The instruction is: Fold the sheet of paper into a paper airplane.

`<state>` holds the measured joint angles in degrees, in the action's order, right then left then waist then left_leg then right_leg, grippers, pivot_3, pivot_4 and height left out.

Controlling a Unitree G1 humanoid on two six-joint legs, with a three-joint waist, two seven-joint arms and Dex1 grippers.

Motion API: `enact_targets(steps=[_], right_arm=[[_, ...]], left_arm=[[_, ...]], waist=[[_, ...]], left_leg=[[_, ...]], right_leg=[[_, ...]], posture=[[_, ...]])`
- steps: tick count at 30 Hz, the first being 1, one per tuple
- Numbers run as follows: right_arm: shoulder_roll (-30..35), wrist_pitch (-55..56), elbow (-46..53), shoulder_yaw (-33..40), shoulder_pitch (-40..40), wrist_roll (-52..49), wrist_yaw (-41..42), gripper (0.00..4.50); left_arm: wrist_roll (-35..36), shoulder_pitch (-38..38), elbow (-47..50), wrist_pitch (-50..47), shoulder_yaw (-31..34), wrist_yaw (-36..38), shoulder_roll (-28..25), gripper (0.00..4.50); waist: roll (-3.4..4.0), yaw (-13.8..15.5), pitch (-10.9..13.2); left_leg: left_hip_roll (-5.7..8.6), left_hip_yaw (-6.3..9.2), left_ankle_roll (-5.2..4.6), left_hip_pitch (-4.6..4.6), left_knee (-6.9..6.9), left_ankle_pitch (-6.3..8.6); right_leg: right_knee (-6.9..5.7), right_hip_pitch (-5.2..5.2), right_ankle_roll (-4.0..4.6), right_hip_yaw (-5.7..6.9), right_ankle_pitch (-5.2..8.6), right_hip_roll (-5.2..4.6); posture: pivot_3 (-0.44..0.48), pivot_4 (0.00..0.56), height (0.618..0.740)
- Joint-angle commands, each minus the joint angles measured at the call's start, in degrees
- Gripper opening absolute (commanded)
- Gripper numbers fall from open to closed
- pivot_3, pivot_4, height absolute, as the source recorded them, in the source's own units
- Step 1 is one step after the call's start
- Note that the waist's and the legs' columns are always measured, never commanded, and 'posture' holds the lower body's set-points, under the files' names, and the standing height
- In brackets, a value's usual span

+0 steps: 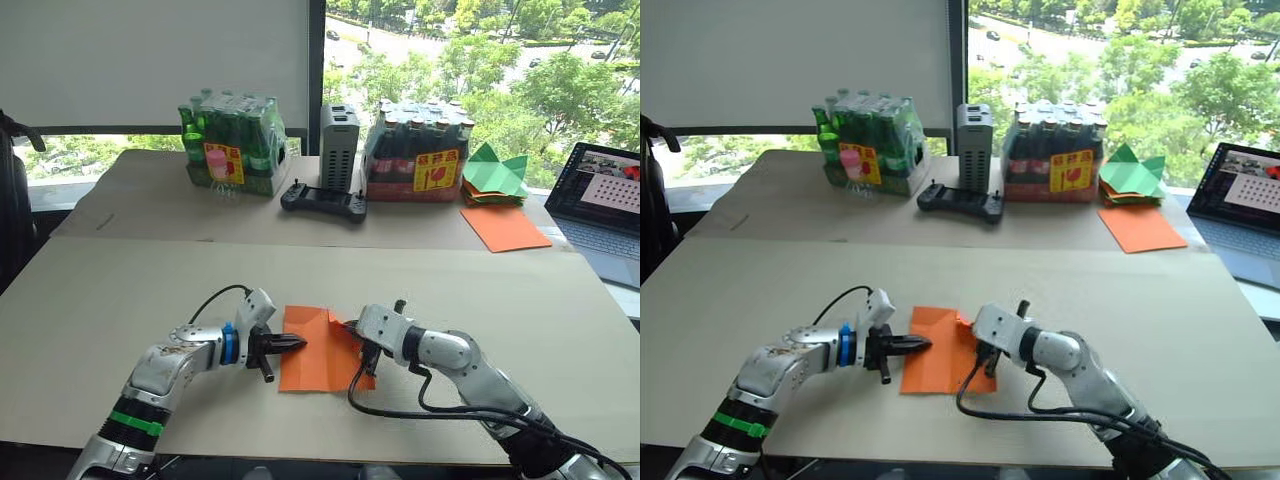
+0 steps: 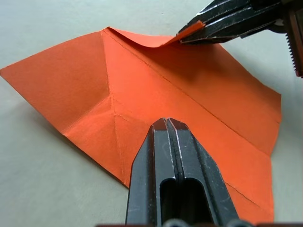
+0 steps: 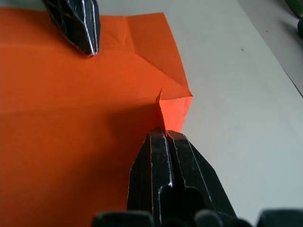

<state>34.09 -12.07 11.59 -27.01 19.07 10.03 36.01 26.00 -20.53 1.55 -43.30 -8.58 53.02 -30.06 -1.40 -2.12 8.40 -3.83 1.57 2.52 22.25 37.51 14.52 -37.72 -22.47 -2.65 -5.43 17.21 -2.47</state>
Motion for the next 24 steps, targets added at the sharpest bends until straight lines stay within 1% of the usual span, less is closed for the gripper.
enact_targets(steps=[1, 6, 11, 16, 24], right_arm=[[1.42, 4.33, -1.02, -1.67, 1.6, 6.59, 0.08, 0.02], [2.86, 8.72, -2.26, -3.54, 3.15, 13.43, 1.57, 0.02], [1.75, 9.48, -2.16, -2.97, 2.92, 14.88, 2.64, 0.02], [1.19, 9.61, -2.28, -2.58, 2.05, 15.38, 3.38, 0.02], [0.12, 9.42, -2.23, -2.02, 1.07, 15.42, 4.07, 0.02]], left_arm=[[1.4, -1.84, 0.45, -4.33, 2.45, -3.87, 1.75, 0.0], [5.63, -5.91, 1.79, -11.78, 7.66, -10.18, 6.3, 0.0], [10.73, -9.81, 4.25, -18.86, 12.67, -15.29, 10.19, 0.0], [14.65, -12.09, 7.06, -22.89, 15.08, -17.76, 11.3, 0.0], [17.54, -17.24, 7.0, -24.28, 18.17, -21.74, 12.1, 0.0]], waist=[[0.0, 0.02, 0.0], [-0.02, 0.04, 0.01], [-0.02, -0.02, 0.01], [-0.02, -0.15, 0.0], [-0.03, -0.08, 0.0]], left_leg=[[0.0, 0.0, 0.0, 0.02, 0.05, 0.0], [0.0, 0.02, -0.01, 0.06, 0.25, 0.01], [0.0, 0.04, -0.01, 0.05, 0.28, 0.01], [0.0, 0.05, -0.01, 0.01, 0.28, 0.01], [0.01, 0.06, -0.01, 0.02, 0.29, 0.01]], right_leg=[[0.0, 0.0, 0.0, 0.01, 0.0, 0.0], [-0.07, 0.04, -0.01, 0.01, 0.0, 0.0], [-0.15, 0.05, -0.01, 0.01, 0.0, 0.0], [-0.22, 0.05, -0.01, 0.0, 0.0, 0.01], [-0.2, 0.07, -0.01, 0.0, 0.0, 0.0]], posture=[[0.0, 0.15, 0.74], [0.0, 0.15, 0.74], [0.0, 0.15, 0.74], [0.0, 0.15, 0.74], [0.0, 0.15, 0.74]])
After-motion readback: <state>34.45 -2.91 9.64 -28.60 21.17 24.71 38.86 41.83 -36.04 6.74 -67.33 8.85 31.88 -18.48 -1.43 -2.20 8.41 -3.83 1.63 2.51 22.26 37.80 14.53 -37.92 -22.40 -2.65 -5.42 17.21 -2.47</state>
